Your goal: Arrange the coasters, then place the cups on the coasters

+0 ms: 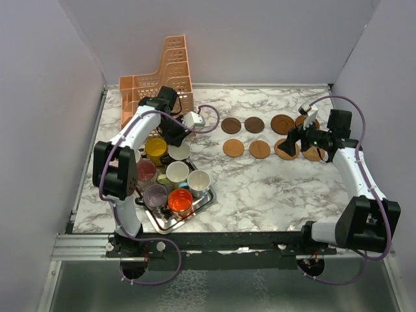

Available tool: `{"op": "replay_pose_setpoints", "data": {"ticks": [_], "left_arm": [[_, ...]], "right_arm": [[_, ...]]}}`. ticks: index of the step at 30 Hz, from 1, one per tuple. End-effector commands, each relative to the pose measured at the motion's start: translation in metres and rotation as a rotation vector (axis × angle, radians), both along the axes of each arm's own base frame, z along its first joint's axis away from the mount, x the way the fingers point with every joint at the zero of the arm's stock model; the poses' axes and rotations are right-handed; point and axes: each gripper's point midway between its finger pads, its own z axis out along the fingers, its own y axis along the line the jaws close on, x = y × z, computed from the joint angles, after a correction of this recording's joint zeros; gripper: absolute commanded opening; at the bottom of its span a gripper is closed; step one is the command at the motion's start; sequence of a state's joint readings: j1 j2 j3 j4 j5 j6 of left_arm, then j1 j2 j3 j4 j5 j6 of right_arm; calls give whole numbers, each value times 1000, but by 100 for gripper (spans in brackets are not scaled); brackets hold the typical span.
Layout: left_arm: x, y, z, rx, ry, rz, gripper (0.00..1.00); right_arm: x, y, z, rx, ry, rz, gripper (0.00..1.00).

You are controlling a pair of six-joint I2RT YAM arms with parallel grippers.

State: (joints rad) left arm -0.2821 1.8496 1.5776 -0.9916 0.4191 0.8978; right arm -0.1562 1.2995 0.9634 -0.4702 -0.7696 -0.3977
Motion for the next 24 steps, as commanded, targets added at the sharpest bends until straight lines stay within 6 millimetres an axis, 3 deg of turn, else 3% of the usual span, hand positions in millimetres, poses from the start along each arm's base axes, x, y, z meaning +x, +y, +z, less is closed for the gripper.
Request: {"op": "replay_pose_setpoints", "data": {"ticks": [1, 5, 14, 18, 24], "left_arm": [[5, -14, 21, -45, -5, -32, 0], [10, -23, 44, -70, -34, -37, 0], [28, -49, 103, -95, -169, -10, 0], [29, -79, 133, -146, -223, -11, 0], [39, -144, 172, -256, -297, 51, 0]], "right_arm": [[5, -1, 1, -14, -20, 3, 89], [5, 1, 8, -2, -31, 7, 89], [19, 3, 56, 26, -116, -17, 87], [25, 15, 75, 52, -138, 0, 86], [41, 57, 101, 29, -210, 27, 86]]}}
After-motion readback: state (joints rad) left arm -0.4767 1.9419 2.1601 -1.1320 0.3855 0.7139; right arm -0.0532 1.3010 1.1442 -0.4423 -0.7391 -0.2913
